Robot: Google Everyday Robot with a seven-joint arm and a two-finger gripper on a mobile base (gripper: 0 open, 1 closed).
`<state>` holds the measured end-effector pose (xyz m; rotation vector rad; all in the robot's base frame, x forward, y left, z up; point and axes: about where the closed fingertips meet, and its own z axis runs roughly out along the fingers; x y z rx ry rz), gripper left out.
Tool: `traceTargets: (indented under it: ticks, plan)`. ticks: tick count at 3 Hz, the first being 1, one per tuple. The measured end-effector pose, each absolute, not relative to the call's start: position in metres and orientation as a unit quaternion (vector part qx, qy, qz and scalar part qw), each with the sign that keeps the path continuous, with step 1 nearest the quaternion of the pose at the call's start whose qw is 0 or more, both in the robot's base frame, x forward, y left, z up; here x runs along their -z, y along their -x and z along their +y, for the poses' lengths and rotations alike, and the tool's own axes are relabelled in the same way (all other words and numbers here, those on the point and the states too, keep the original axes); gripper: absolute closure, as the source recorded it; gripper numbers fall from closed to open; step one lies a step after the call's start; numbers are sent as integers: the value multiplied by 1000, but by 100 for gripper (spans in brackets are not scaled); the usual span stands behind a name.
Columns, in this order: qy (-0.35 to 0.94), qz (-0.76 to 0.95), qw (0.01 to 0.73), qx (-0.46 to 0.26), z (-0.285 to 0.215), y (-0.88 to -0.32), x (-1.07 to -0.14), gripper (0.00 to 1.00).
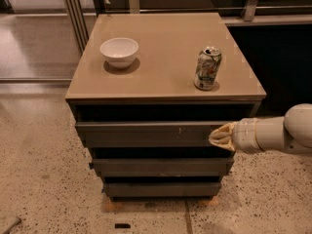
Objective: Close top drawer
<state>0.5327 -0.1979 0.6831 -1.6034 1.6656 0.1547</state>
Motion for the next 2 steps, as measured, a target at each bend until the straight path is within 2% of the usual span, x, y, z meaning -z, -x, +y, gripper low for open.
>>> traceTargets:
  ticks: [1,2]
  plan:
    - [647,660,364,-112,-204,-490,-696,100]
    - [661,649,345,-149,-195,-469,-693,81]
